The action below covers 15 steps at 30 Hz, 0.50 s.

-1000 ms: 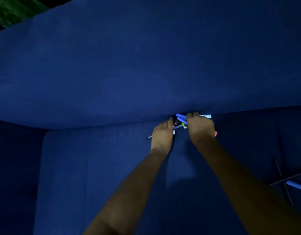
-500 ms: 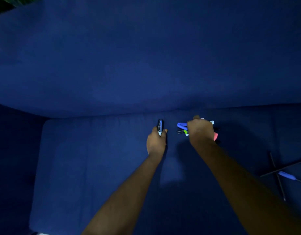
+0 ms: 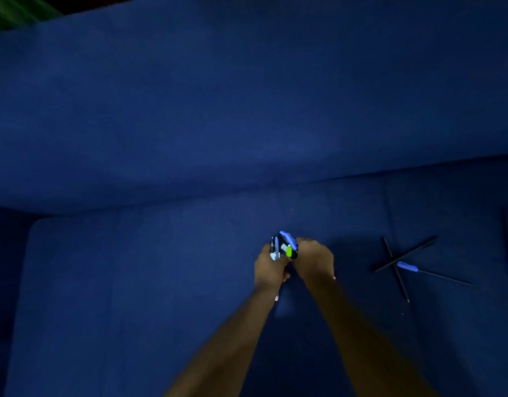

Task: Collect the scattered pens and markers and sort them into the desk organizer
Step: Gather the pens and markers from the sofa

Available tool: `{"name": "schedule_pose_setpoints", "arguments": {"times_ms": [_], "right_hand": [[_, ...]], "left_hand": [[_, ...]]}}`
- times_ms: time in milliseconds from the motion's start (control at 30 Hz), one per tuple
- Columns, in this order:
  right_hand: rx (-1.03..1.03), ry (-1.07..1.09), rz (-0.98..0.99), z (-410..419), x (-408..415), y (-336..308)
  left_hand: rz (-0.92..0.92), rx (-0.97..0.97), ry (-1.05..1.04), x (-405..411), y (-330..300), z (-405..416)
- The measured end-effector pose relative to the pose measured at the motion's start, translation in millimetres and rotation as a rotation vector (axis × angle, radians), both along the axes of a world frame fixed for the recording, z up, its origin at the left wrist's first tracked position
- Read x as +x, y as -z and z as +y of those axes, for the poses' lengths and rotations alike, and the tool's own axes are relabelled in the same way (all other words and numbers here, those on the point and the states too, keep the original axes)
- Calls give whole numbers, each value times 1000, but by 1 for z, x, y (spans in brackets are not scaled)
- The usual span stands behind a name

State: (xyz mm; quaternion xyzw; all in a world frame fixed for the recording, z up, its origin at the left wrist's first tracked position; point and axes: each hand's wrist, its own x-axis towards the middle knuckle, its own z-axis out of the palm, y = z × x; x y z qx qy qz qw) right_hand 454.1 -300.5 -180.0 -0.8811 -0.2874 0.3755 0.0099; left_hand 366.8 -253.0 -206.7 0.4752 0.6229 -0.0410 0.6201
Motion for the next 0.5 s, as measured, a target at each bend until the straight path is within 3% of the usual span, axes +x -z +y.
{"name": "schedule_pose_setpoints", "arguments": {"times_ms": [67,233,367,500], "right_hand": [[51,78,51,-10,6,5],[202,408,208,-47,22,6],[264,628,119,-106,35,-12],[253,741,-50,-159,65,-25]], "left_hand": [[21,77,-8,5,6,-7],[289,364,274,27,13,-17],[435,422,284,47,2,-41],[414,434,271,54,-5,-67]]}}
